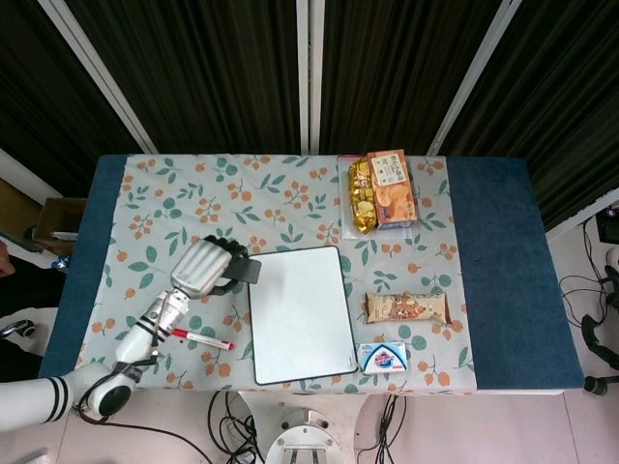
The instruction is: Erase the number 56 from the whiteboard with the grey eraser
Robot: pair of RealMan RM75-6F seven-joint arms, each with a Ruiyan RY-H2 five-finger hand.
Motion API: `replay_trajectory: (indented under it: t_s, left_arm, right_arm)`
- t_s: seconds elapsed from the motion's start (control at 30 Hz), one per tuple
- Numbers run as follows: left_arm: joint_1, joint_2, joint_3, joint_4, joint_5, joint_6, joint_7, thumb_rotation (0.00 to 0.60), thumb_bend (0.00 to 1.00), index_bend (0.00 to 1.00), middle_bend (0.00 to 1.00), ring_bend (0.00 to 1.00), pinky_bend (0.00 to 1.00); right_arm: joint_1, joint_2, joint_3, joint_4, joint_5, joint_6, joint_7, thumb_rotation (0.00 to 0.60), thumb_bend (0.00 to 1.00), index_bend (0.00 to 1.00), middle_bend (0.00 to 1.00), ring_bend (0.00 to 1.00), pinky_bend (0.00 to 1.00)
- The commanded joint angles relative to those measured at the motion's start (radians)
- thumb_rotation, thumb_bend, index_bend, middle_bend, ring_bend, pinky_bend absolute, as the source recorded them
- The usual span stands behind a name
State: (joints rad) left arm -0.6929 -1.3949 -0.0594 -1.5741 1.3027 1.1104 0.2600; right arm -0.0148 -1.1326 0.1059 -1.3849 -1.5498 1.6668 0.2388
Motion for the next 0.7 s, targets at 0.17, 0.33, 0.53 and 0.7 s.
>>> replay_trajectory:
  t_s: [0.17, 0.33, 0.53, 0.7]
  left_arm:
    - [0.122, -0.061, 0.094, 0.359, 0.101, 0.019, -0.321, 0.6, 0.35, 0.62, 0.56, 0.52, 0.55]
    - [0.15, -0.12, 0.113, 0.488, 0.132, 0.016, -0.412, 0.6, 0.34, 0.6, 0.55, 0.51, 0.55]
    - [0.155, -0.151, 0.116, 0.54, 0.168, 0.012, -0.453, 0.6, 0.32, 0.53, 0.51, 0.47, 0.53]
    - [0.152, -0.153, 0.115, 0.541, 0.187, 0.002, -0.446, 0.6, 0.13, 0.19, 0.22, 0.25, 0.37]
  right_arm:
    - [0.015, -0.01, -0.005, -0.01, -0.011, -0.018, -0.027, 0.6, 0.35, 0.0, 0.0, 0.0, 0.0]
    - [0.018, -0.007, -0.009, -0.021, -0.011, -0.025, -0.044, 0.6, 0.35, 0.0, 0.0, 0.0, 0.0]
    - [0.018, -0.008, -0.01, -0.025, -0.008, -0.026, -0.05, 0.6, 0.35, 0.0, 0.0, 0.0, 0.0]
    - [0.016, -0.009, -0.01, -0.024, -0.006, -0.022, -0.048, 0.6, 0.35, 0.0, 0.0, 0.0, 0.0]
